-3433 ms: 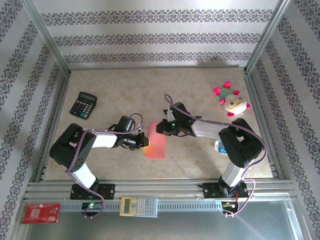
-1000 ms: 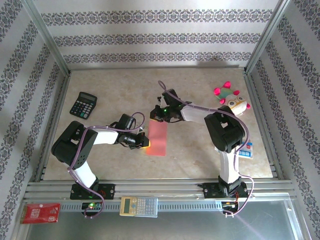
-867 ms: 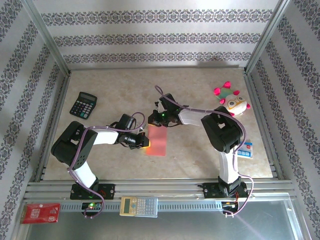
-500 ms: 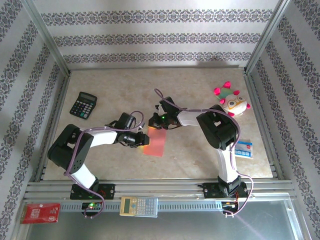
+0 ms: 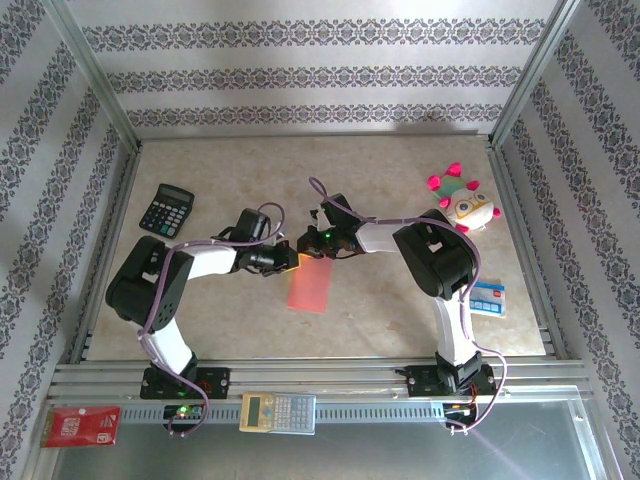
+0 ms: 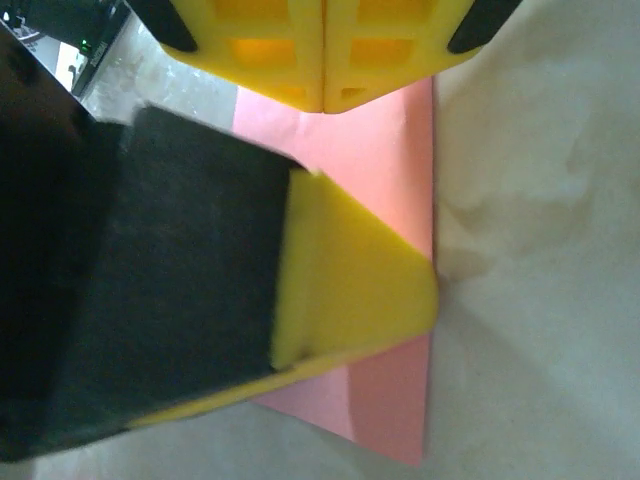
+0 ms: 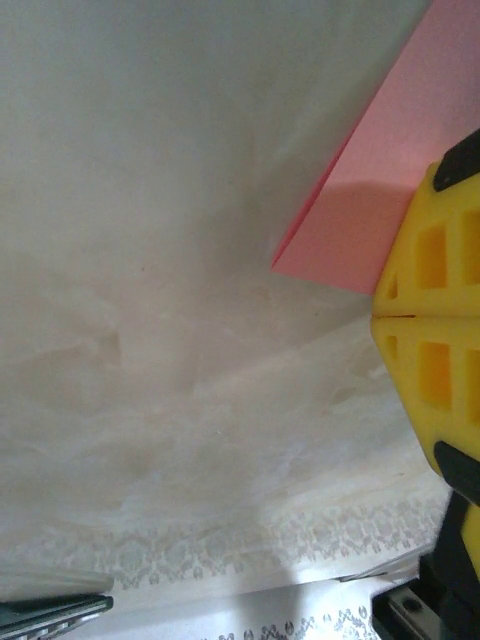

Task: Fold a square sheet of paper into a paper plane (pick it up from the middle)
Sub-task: First fold in half a square sheet of paper at the center of the table.

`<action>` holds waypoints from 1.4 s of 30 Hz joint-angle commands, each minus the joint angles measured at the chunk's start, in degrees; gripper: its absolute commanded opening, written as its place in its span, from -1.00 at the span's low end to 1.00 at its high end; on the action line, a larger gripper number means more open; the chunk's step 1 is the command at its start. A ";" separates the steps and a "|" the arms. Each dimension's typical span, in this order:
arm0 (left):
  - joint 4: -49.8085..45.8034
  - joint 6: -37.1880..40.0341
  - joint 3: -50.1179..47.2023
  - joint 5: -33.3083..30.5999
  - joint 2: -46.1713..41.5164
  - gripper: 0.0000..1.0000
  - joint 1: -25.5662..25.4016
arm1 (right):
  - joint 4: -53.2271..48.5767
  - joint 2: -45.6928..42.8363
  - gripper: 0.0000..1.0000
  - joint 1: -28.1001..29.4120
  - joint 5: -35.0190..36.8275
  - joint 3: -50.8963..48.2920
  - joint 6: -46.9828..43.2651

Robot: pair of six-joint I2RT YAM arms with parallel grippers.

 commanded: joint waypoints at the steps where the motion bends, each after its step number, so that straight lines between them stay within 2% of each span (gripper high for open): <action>1: 2.26 -0.55 1.07 1.72 2.22 -0.88 0.23 | -3.95 2.59 -1.00 -0.62 4.34 -3.25 -1.96; 7: 2.01 -0.37 -3.62 2.68 2.73 -0.93 -0.61 | -3.96 2.78 -1.00 -0.53 5.98 -3.81 -0.72; 22: 3.04 -4.22 -19.47 3.73 -6.75 -0.90 -7.12 | -7.75 2.95 -1.00 -0.38 10.08 -3.29 0.03; 31: 4.90 -9.35 -29.81 3.06 -15.55 -0.90 -7.72 | -8.44 3.19 -1.00 -0.03 10.29 -3.10 -1.37; 34: 5.88 -9.89 -30.43 6.22 -18.25 -0.90 -7.76 | -8.73 3.63 -1.00 0.00 9.14 -2.52 -2.82; 36: 3.84 -8.68 -29.15 7.61 -23.28 -0.85 -7.68 | -8.83 3.83 -1.00 -0.10 6.71 -1.51 -4.97; 38: -1.61 -5.83 -26.02 5.18 -29.75 -0.76 -7.59 | -9.24 2.89 -1.00 -0.08 3.27 -0.47 -8.62; 40: -7.95 -2.25 -22.08 -2.97 -35.97 -0.59 -7.41 | -10.77 0.41 -0.97 -0.04 -1.28 0.65 -13.42; 42: -9.31 -1.53 -20.04 -10.51 -38.24 -0.50 -7.44 | -11.68 -4.09 -0.90 0.01 -5.58 0.04 -17.00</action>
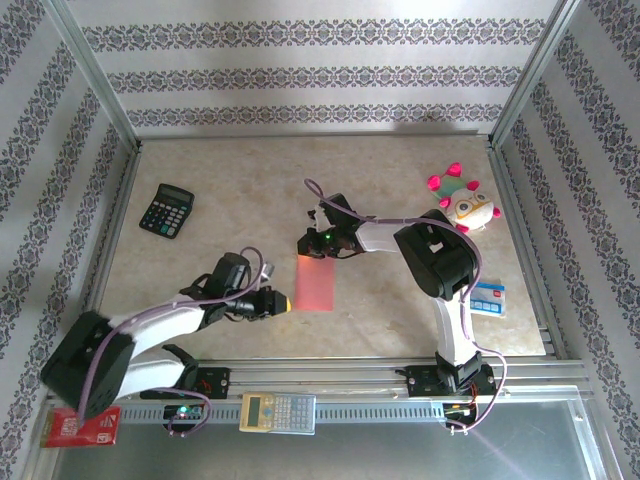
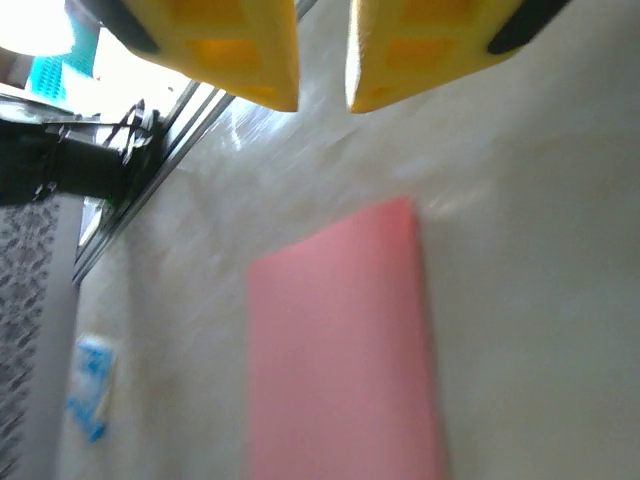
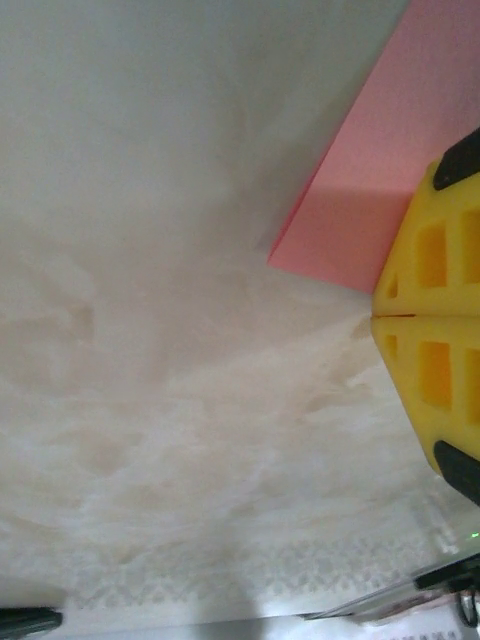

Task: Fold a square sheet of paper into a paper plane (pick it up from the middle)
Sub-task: Fold the triangle a second time at the center of the table.

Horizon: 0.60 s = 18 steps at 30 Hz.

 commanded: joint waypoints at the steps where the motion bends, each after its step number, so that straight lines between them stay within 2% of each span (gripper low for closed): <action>1: -5.48 3.19 4.45 -11.46 -3.02 -0.47 -0.30 | -7.83 -6.15 -0.86 -0.19 -5.30 -1.76 -9.66; 4: -1.16 1.48 7.53 -10.69 3.28 -0.50 -0.67 | -10.81 -15.27 -0.70 -1.93 -5.44 -6.50 -11.18; 8: 0.97 0.95 11.97 -8.57 13.86 -0.70 -2.50 | -16.63 -26.96 -0.60 -4.41 4.30 -16.24 -6.63; 13: 1.14 4.27 16.28 -8.36 22.12 -0.86 -2.59 | -16.04 -37.73 -0.48 -0.84 10.45 -26.84 0.35; 18: 4.21 5.19 17.51 -7.59 28.06 -0.91 -2.41 | -11.53 -41.24 -0.44 3.46 13.16 -32.17 6.23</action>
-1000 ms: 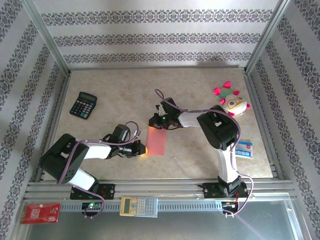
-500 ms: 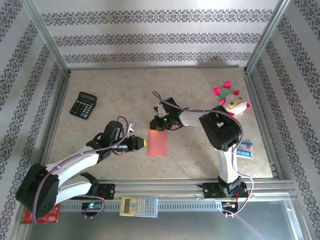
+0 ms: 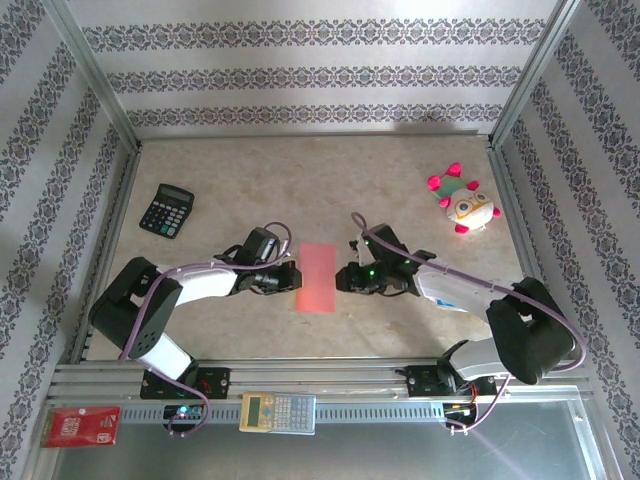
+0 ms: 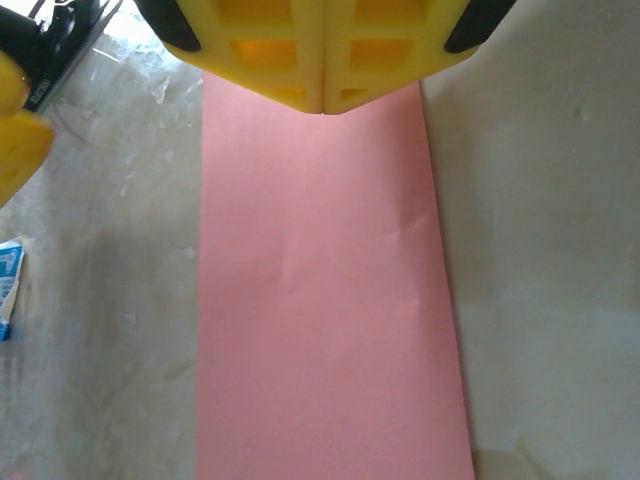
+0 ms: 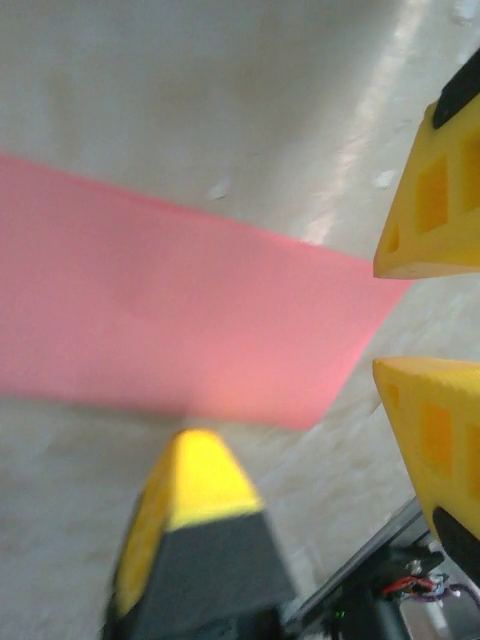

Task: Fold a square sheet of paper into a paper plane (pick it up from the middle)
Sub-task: Fold the triangle a second time at the center of the table.

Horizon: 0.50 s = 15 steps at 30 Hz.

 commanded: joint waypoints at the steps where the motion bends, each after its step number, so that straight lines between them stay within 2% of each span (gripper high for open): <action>1: 4.01 1.79 0.76 0.40 3.50 -0.92 -0.34 | 3.21 -1.83 -0.43 2.78 4.38 -2.50 5.86; 9: 8.89 0.02 -3.04 0.70 8.03 -0.95 -0.33 | 10.68 3.46 -0.42 8.46 6.30 -3.47 11.89; 15: 8.76 0.36 -4.04 0.68 8.16 -0.95 -0.34 | 9.84 7.31 -0.43 9.99 8.58 -2.67 12.60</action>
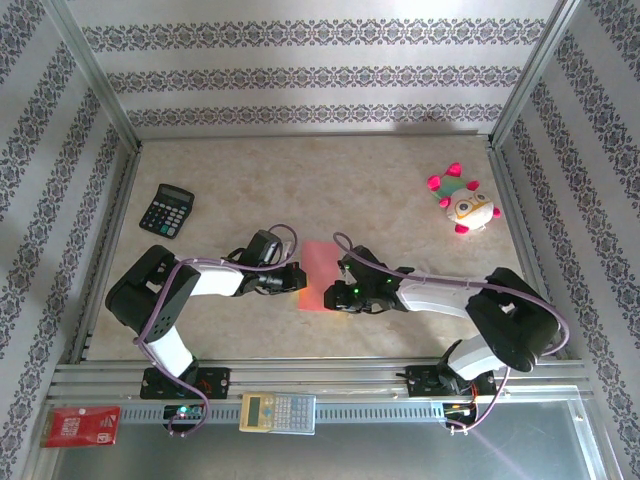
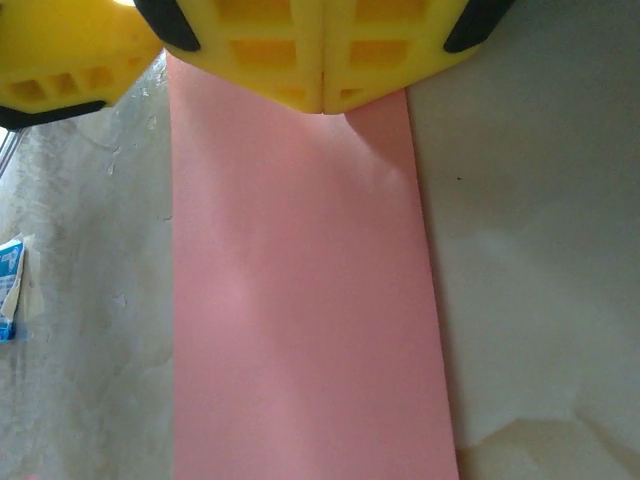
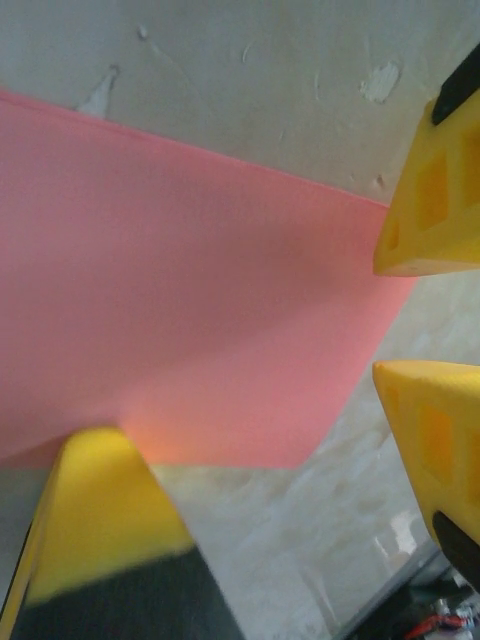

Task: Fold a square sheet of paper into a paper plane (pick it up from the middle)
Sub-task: Fold the triangle a second time at the center of the table.

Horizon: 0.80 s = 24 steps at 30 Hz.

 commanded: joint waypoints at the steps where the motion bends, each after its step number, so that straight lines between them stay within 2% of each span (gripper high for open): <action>1: -1.83 0.29 -2.16 -1.48 2.35 -0.94 -0.51 | 0.66 1.36 -0.43 0.54 3.06 0.31 1.57; 7: -2.61 1.16 -1.89 -1.38 2.26 -0.94 -0.49 | 0.01 2.12 -0.42 0.59 5.33 0.95 0.69; 15: -2.53 1.31 -1.66 -0.69 3.15 -0.94 -0.49 | 7.43 4.41 -0.41 0.58 3.50 2.32 0.44; 24: -3.82 2.02 -1.62 -1.13 3.10 -0.94 -0.49 | 10.32 3.15 -0.38 0.49 2.14 2.37 -0.80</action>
